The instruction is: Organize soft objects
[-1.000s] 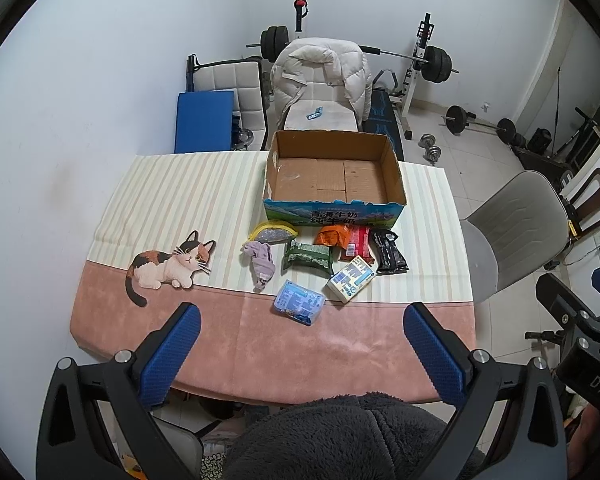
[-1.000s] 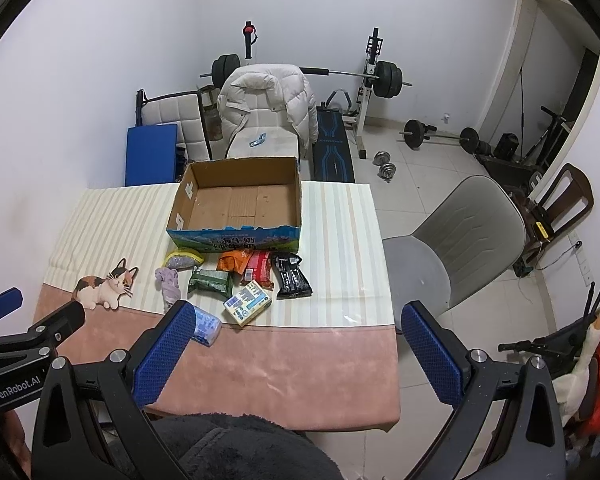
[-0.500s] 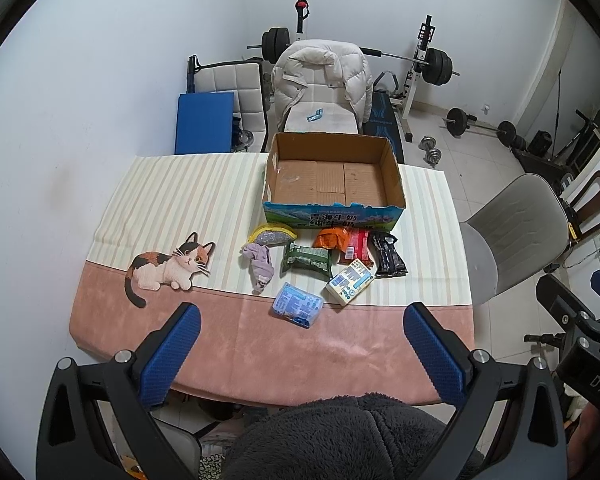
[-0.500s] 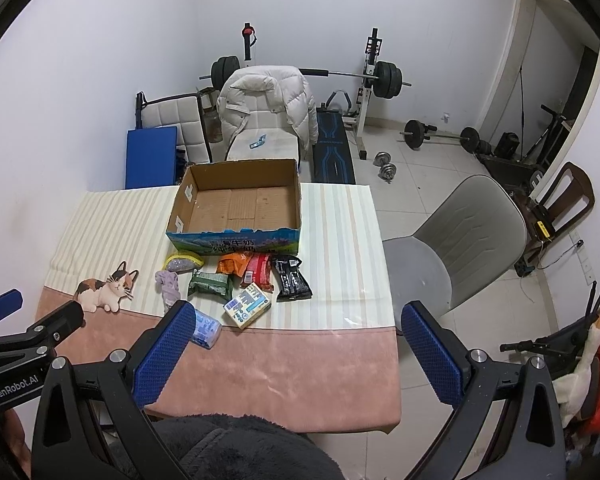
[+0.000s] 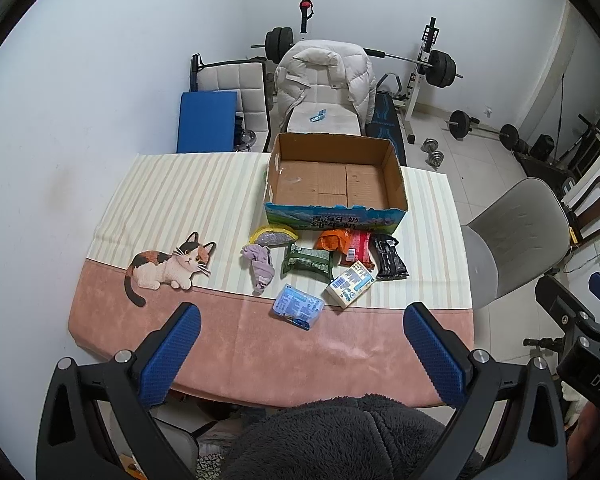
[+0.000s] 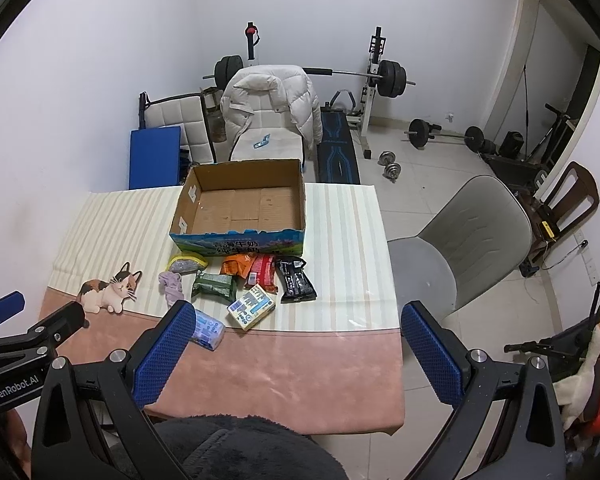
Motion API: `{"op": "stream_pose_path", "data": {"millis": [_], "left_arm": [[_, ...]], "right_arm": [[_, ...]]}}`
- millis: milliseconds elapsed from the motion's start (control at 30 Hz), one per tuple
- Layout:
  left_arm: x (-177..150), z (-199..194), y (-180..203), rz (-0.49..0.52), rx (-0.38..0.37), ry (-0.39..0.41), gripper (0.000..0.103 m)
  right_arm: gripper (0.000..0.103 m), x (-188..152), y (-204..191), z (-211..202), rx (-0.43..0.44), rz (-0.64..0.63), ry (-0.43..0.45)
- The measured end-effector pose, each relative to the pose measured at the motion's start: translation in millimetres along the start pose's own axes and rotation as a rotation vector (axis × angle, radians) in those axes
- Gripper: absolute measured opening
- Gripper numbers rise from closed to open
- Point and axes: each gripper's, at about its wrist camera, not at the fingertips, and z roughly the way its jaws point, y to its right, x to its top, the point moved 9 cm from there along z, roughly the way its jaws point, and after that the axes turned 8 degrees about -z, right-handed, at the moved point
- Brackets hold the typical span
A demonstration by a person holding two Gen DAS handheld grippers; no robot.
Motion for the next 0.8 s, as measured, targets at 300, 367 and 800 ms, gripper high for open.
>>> {"op": "stream_pose_path", "data": {"millis": [300,367,800], "left_arm": [[4.9,21.0,-7.4,-0.026,-0.005,-0.028,0.103],[4.0,40.7,-12.1,-0.053,-0.009,-0.054,0.103],[-68.2,310.7,-65.3,-0.524,-0.054,-0.619,0.091]], "right_arm": [[0.103,-5.1,3.5,14.5,0.036,0.042,-0.016],[0.103,-5.0,5.9,36.0,0.067,0.078,-0.032],[0.103,-83.0,-73.6,370.0,0.317,0.317,-0.558]]}}
